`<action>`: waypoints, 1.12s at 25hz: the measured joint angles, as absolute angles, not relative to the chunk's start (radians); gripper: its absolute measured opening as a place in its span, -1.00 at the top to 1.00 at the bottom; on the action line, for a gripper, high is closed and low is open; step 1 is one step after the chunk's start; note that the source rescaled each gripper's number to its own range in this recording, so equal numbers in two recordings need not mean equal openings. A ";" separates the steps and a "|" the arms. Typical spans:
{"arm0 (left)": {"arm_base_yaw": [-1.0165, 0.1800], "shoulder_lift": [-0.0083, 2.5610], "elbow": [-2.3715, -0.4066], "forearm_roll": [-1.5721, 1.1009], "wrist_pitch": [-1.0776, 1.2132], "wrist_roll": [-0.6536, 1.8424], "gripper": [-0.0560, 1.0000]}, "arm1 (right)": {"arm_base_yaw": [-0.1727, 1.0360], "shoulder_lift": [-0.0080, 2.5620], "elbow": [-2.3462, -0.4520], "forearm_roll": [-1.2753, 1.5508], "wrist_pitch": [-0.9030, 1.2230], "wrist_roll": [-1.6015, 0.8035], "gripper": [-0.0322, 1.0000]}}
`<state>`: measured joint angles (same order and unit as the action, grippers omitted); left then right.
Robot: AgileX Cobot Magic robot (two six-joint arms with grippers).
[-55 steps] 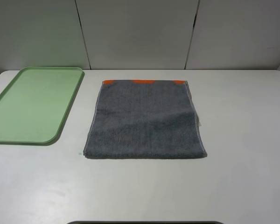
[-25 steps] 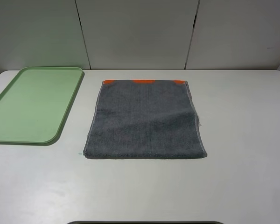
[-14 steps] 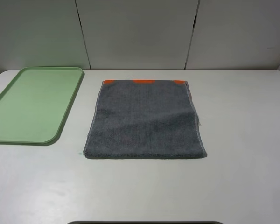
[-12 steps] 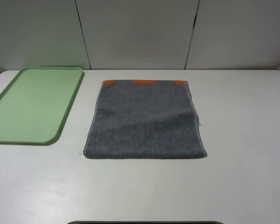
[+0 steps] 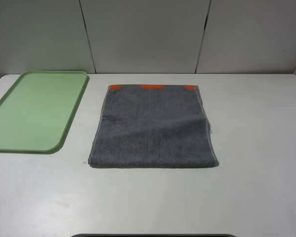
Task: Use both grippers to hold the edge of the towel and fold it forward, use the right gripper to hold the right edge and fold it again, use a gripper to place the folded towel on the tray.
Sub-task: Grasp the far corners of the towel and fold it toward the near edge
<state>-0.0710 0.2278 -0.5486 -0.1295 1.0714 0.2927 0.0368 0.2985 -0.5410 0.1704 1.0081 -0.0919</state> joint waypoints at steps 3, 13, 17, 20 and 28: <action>-0.147 0.294 -0.565 -0.130 1.071 0.313 -1.00 | 0.069 0.362 -0.548 0.170 1.000 -0.155 -1.00; -0.480 0.569 -0.622 0.024 1.058 0.326 -0.99 | 0.081 0.495 -0.549 0.204 0.973 -0.527 -1.00; -0.602 0.668 -0.622 0.137 1.052 0.327 -0.99 | 0.081 0.537 -0.549 0.221 0.968 -0.640 -1.00; -0.655 0.714 -0.622 0.184 1.052 0.327 -0.99 | 0.081 0.566 -0.549 0.227 0.951 -0.716 -1.00; -0.847 0.793 -0.622 0.357 1.038 0.256 -0.98 | 0.081 0.695 -0.549 0.246 0.835 -0.873 -1.00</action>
